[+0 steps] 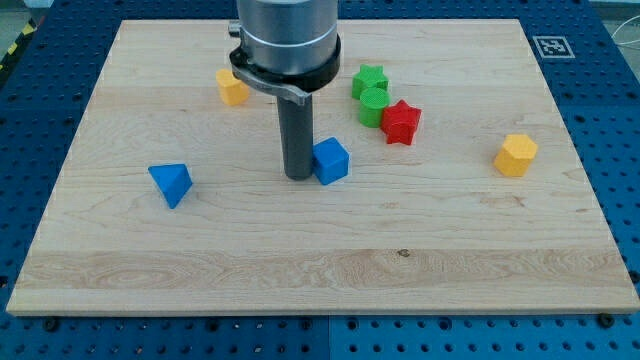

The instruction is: Move the blue cube to the red star

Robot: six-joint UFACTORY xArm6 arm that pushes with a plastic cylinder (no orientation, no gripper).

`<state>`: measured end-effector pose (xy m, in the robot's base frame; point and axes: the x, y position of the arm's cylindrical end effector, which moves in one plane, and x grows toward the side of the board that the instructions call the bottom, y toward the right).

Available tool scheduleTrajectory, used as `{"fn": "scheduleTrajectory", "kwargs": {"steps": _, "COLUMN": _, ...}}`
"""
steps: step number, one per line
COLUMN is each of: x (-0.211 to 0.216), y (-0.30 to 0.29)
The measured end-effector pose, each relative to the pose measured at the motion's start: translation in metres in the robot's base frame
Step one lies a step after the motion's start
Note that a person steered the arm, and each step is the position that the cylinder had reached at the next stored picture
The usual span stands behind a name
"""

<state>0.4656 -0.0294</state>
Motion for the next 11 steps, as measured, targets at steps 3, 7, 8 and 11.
{"fn": "scheduleTrajectory", "kwargs": {"steps": 3, "x": 0.007, "y": -0.017}}
{"fn": "scheduleTrajectory", "kwargs": {"steps": 7, "x": 0.020, "y": 0.009}}
{"fn": "scheduleTrajectory", "kwargs": {"steps": 8, "x": 0.011, "y": 0.018}}
{"fn": "scheduleTrajectory", "kwargs": {"steps": 11, "x": -0.016, "y": 0.044}}
